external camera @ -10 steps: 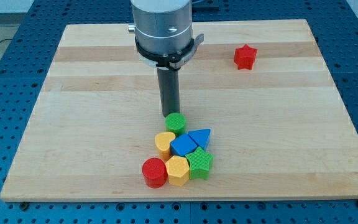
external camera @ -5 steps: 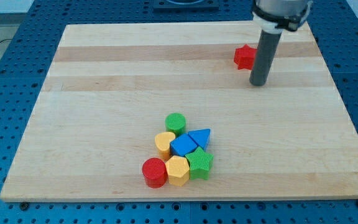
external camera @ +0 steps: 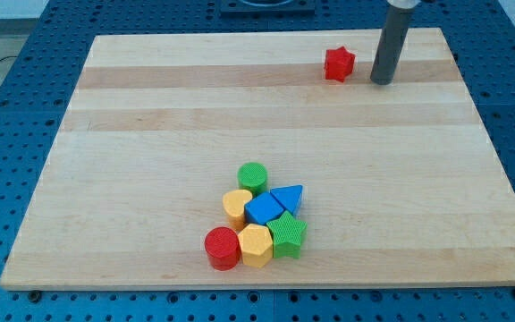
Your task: Place the red star at the top centre
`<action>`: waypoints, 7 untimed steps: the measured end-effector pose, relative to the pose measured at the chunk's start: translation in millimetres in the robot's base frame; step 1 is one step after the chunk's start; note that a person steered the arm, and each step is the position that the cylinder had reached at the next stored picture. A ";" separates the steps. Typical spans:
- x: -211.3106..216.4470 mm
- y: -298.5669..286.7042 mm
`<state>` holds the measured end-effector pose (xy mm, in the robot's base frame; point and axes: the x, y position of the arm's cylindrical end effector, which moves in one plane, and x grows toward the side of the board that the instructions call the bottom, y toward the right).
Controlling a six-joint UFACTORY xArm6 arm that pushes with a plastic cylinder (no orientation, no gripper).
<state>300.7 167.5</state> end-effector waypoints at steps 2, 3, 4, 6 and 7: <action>-58.3 -109.2; -60.2 -138.5; -53.4 -75.3; -3.8 -85.2; -15.4 -152.6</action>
